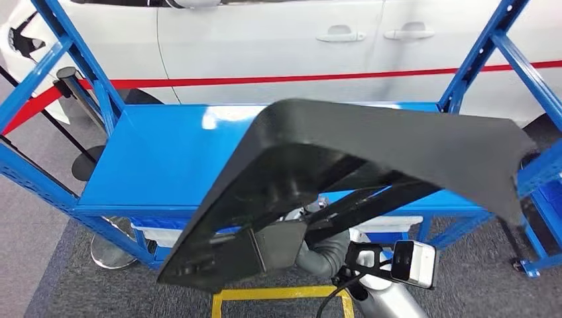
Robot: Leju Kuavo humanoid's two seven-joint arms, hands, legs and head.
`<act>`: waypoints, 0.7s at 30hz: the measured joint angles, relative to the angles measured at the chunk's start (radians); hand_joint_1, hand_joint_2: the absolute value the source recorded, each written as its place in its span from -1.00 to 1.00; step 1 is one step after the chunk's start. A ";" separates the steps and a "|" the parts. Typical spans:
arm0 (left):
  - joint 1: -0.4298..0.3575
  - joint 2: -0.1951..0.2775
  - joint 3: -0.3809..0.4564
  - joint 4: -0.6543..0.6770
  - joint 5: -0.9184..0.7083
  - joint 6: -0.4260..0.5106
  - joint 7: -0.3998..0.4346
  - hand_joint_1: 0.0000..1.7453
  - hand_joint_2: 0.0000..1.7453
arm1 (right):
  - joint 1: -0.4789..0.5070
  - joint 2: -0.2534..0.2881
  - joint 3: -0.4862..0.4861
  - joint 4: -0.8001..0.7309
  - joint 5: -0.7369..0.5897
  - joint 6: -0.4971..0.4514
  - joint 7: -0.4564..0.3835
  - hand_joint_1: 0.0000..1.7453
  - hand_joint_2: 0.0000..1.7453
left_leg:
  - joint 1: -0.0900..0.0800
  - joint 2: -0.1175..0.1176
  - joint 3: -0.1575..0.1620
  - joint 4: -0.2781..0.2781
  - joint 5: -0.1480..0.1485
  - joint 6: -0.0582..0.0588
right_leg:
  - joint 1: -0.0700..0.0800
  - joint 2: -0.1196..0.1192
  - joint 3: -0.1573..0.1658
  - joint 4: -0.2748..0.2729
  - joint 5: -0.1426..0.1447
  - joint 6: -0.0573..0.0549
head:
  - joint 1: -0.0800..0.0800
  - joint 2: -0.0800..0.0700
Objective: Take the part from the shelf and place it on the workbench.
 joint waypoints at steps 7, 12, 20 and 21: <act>0.002 0.003 -0.007 0.000 -0.042 -0.023 -0.001 -1.00 -1.00 | 0.024 -0.005 0.000 -0.060 0.142 -0.199 -0.012 1.00 1.00 | 0.001 0.001 0.007 0.191 -0.107 0.000 | 0.015 -0.003 -0.078 0.014 0.051 -0.012 | -0.002 0.000; -0.007 0.012 -0.026 0.000 -0.076 -0.048 -0.003 -1.00 -1.00 | 0.033 -0.017 0.003 -0.094 0.176 -0.273 -0.013 1.00 1.00 | -0.014 0.001 0.175 -0.058 -0.087 0.023 | 0.018 -0.005 -0.110 0.029 0.078 0.008 | -0.002 0.000; -0.007 0.011 -0.043 0.000 -0.095 -0.049 0.019 -1.00 -1.00 | 0.060 -0.063 0.008 -0.119 0.189 -0.279 -0.013 1.00 1.00 | -0.005 0.012 0.105 -0.075 -0.009 0.051 | -0.004 0.001 -0.175 0.265 -0.105 0.057 | 0.002 0.000; -0.006 0.009 -0.044 0.000 -0.095 -0.047 0.024 -1.00 -1.00 | 0.065 -0.070 0.008 -0.119 0.185 -0.274 -0.013 1.00 1.00 | -0.004 0.012 0.091 -0.073 0.000 0.048 | -0.009 0.000 -0.167 0.284 -0.098 0.062 | 0.002 0.000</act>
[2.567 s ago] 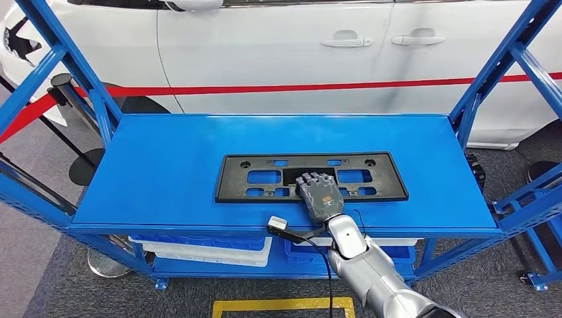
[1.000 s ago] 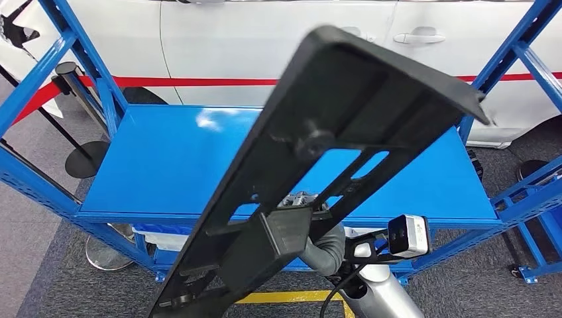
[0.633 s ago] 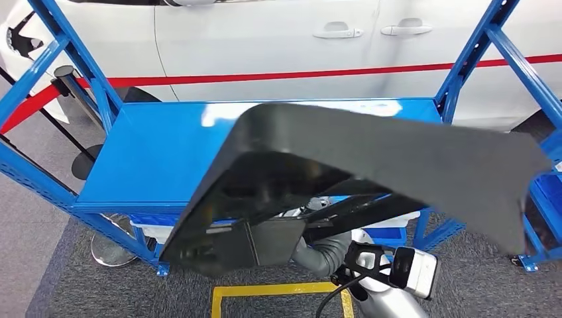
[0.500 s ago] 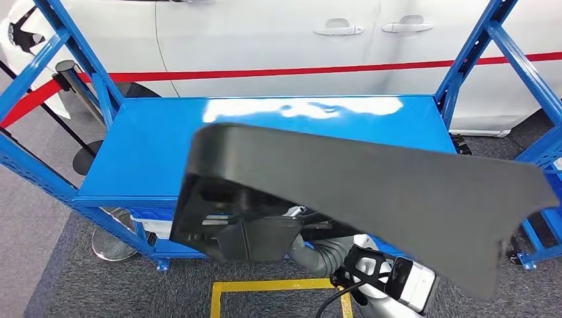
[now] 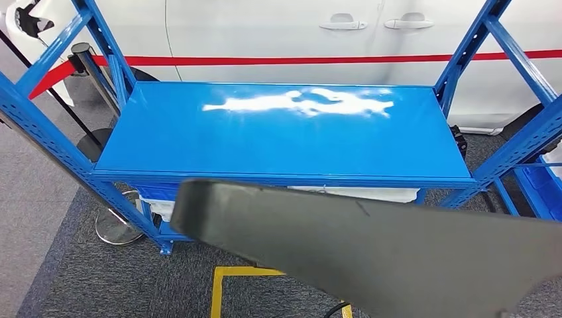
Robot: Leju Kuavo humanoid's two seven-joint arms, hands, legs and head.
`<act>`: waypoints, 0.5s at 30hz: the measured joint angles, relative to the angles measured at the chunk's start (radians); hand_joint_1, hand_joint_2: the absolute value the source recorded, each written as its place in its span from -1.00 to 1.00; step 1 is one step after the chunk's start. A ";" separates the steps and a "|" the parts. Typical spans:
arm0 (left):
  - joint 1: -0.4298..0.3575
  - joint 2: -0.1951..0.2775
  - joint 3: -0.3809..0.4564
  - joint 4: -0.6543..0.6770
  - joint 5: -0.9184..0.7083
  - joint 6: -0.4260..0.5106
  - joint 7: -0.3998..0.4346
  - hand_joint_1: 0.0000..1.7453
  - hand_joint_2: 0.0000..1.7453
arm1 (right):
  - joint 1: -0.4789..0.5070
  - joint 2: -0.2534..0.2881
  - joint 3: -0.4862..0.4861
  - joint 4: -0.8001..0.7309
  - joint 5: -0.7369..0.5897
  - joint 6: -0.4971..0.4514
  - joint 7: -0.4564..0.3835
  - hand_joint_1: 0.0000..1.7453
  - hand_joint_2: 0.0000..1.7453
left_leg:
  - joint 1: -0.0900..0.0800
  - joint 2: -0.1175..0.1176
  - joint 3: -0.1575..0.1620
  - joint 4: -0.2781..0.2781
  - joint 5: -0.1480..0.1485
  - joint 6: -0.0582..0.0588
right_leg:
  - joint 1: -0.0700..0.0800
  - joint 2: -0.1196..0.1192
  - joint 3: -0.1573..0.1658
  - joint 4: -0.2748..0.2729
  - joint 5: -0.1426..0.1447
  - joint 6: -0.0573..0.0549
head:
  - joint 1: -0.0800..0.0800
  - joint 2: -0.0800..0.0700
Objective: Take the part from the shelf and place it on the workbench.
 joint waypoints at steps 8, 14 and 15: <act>0.002 -0.015 0.004 0.000 0.017 0.015 0.028 -1.00 -1.00 | 0.014 -0.036 0.002 -0.001 -0.021 0.077 0.001 1.00 1.00 | 0.007 -0.003 -0.059 0.024 0.047 -0.051 | -0.002 0.005 0.189 -0.268 0.062 -0.023 | 0.000 0.000; 0.003 -0.020 0.029 0.000 0.040 0.037 0.042 -1.00 -1.00 | 0.029 -0.052 0.002 -0.006 -0.018 0.113 0.001 1.00 1.00 | 0.011 -0.003 -0.131 0.276 -0.150 -0.065 | 0.008 -0.001 0.123 -0.269 0.121 -0.065 | -0.003 0.000; 0.003 -0.020 0.031 0.000 0.040 0.038 0.045 -1.00 -1.00 | 0.032 -0.054 0.002 -0.006 -0.018 0.114 0.001 1.00 1.00 | 0.010 -0.003 -0.127 0.305 -0.150 -0.063 | 0.011 -0.001 0.108 -0.266 0.131 -0.066 | -0.003 0.000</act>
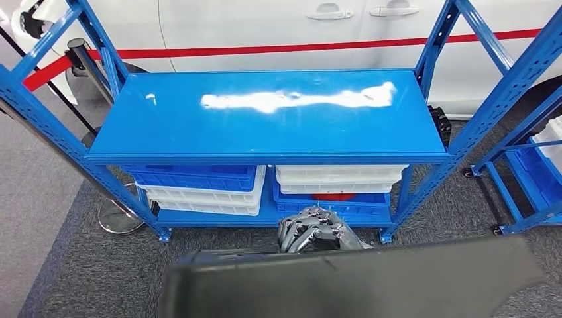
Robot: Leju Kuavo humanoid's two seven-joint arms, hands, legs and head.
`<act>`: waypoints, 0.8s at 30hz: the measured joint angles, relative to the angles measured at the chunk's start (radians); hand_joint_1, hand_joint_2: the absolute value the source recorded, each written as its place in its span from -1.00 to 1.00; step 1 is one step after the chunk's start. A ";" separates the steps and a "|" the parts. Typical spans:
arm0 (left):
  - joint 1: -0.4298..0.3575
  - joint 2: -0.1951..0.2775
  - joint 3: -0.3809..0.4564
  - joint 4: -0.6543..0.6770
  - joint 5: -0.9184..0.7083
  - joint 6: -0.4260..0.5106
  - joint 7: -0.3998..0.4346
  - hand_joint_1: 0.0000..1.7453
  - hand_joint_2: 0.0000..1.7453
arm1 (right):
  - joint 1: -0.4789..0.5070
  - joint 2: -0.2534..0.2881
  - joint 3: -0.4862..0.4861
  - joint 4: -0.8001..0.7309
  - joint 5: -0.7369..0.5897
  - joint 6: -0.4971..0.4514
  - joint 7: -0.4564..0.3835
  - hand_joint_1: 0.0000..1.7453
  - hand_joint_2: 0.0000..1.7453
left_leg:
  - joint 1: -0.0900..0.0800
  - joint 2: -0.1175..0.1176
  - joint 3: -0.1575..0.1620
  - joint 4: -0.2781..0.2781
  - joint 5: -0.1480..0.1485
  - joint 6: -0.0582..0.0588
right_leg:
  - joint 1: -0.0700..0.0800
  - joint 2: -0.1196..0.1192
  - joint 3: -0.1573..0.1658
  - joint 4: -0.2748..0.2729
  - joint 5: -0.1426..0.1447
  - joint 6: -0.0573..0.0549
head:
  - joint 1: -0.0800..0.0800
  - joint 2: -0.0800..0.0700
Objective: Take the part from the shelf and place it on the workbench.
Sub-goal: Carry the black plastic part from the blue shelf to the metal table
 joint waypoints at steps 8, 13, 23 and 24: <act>-0.005 0.016 0.038 -0.001 0.007 0.047 0.079 -1.00 -1.00 | 0.004 -0.009 -0.001 0.000 0.000 0.040 0.000 1.00 1.00 | -0.024 0.000 0.226 -0.305 0.063 0.044 | 0.008 -0.002 -0.057 0.006 0.065 0.027 | -0.001 0.000; 0.001 0.022 0.074 -0.003 0.015 0.065 0.107 -1.00 -1.00 | 0.005 -0.019 -0.005 0.000 -0.001 0.054 -0.001 1.00 1.00 | -0.017 0.009 0.175 -0.318 0.122 0.068 | -0.002 0.002 -0.113 0.170 -0.100 0.056 | 0.000 0.000; 0.004 0.022 0.100 -0.004 -0.003 0.047 0.088 -1.00 -1.00 | 0.003 -0.024 -0.005 -0.001 0.004 0.058 -0.001 1.00 1.00 | -0.013 0.007 0.061 -0.282 0.204 0.024 | -0.009 0.003 0.095 -0.003 -0.080 0.040 | 0.000 0.000; 0.004 0.022 0.101 -0.004 -0.005 0.047 0.086 -1.00 -1.00 | 0.003 -0.024 -0.005 -0.001 0.005 0.060 -0.001 1.00 1.00 | -0.011 0.006 0.058 -0.281 0.204 0.018 | -0.010 0.001 0.088 -0.004 -0.071 0.030 | 0.000 0.000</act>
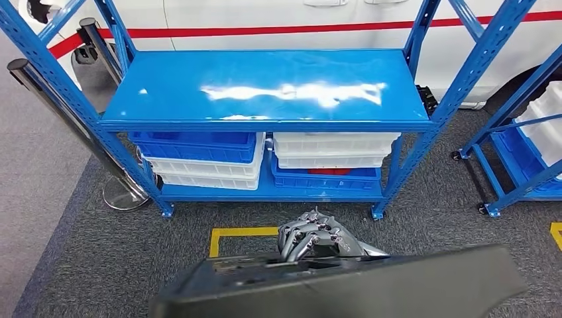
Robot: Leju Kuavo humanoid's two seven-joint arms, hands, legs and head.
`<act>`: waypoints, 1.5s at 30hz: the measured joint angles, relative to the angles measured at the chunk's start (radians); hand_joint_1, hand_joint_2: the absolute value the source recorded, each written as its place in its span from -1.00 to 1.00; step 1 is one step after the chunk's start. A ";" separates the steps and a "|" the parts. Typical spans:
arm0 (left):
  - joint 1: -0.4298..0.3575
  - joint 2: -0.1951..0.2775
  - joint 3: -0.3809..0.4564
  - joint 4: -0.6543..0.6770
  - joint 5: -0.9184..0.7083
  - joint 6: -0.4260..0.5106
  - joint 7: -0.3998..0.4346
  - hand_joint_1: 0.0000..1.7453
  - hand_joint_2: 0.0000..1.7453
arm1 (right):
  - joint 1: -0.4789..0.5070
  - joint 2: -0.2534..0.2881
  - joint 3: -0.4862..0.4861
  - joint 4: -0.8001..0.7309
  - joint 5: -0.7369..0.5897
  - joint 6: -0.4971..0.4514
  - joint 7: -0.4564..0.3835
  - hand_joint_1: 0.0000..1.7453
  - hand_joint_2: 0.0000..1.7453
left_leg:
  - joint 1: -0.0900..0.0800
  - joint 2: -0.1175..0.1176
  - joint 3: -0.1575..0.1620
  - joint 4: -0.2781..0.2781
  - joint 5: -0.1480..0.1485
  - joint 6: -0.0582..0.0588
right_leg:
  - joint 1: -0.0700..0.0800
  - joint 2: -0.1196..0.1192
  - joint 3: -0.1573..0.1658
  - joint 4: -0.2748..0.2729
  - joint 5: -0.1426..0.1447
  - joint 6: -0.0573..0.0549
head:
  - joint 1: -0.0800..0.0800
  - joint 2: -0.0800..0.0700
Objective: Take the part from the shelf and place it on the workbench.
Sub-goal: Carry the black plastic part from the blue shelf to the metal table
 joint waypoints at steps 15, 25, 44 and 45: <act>-0.009 0.005 0.005 -0.001 -0.022 -0.011 -0.017 -1.00 -1.00 | -0.006 0.000 -0.001 -0.002 0.001 0.009 0.000 1.00 1.00 | -0.007 -0.003 0.155 -0.023 -0.133 0.022 | 0.009 -0.006 -0.140 0.017 0.126 0.006 | -0.003 0.000; -0.010 0.005 0.005 -0.001 -0.040 -0.017 -0.018 -1.00 -1.00 | 0.003 -0.002 -0.007 -0.013 0.007 -0.008 0.000 1.00 1.00 | -0.005 0.003 0.035 -0.010 -0.037 0.039 | 0.006 0.000 -0.079 0.154 -0.002 0.019 | 0.000 0.000; -0.008 0.007 0.023 -0.001 -0.050 -0.018 -0.003 -1.00 -1.00 | -0.010 -0.003 -0.010 -0.029 -0.017 0.050 0.000 1.00 1.00 | -0.006 -0.047 0.130 -0.019 -0.104 0.004 | 0.007 0.038 -0.082 0.003 0.077 -0.007 | -0.004 0.000; -0.008 0.006 0.025 -0.001 -0.050 -0.016 0.000 -1.00 -1.00 | -0.010 -0.003 -0.010 -0.028 -0.018 0.058 0.000 1.00 1.00 | -0.003 -0.039 0.128 -0.023 -0.101 0.010 | 0.007 0.044 -0.084 0.003 0.080 0.000 | -0.004 0.000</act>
